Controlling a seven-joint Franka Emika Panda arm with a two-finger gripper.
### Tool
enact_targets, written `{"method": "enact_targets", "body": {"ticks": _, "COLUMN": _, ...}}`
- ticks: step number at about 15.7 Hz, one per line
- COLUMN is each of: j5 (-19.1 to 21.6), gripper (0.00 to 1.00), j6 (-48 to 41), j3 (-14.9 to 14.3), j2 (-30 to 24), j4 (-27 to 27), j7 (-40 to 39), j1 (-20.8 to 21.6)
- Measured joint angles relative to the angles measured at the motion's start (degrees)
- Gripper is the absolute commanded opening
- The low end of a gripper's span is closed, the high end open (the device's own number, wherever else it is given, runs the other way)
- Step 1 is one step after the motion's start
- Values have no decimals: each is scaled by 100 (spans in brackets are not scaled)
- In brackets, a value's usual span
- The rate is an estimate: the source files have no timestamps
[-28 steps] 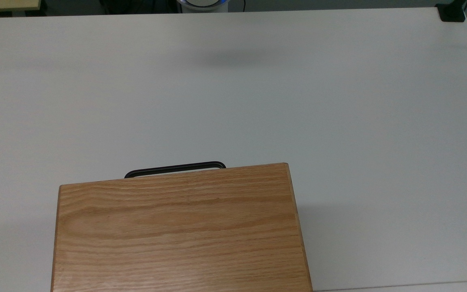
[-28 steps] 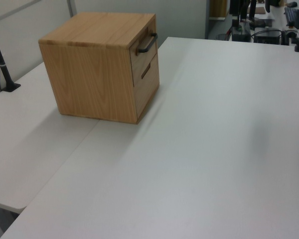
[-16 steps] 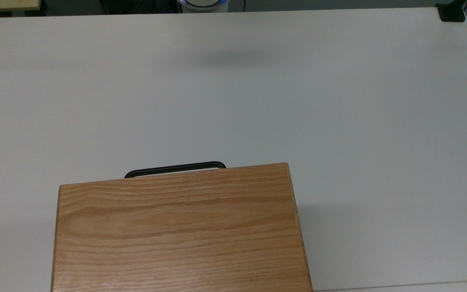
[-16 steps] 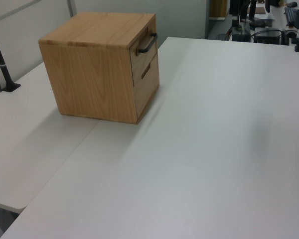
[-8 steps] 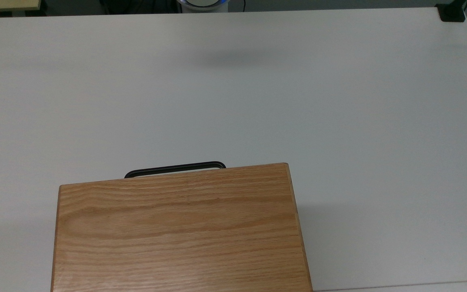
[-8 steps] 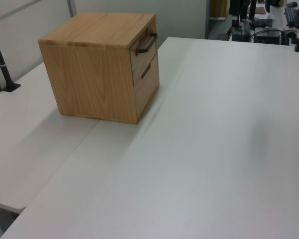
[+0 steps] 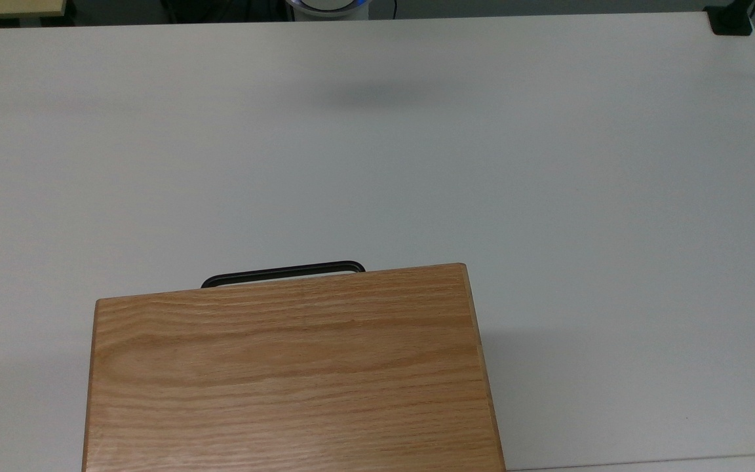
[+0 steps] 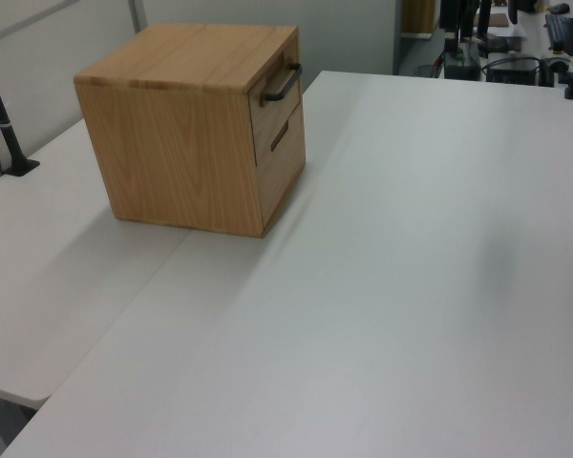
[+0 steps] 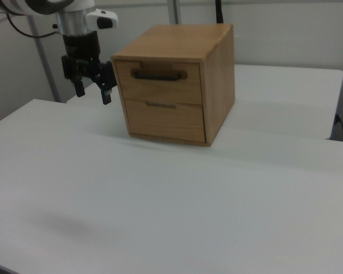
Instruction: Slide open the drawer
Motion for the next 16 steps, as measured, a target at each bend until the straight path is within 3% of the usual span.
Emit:
{"method": "enact_targets", "body": {"ticks": 6, "j5": -2, "gripper": 100, "j6": -23, "j3": 34, "j2": 11, "j4": -48, "j7": 70, "j1": 18}}
{"method": "enact_targets", "body": {"ticks": 12, "j5": -1, "gripper": 100, "j6": 29, "j3": 87, "j2": 229, "j4": -92, "j7": 112, "j1": 300}}
{"method": "enact_targets", "body": {"ticks": 16, "j5": 0, "gripper": 100, "j6": 976, "j3": 334, "j2": 603, "j4": -100, "j7": 126, "j1": 284}}
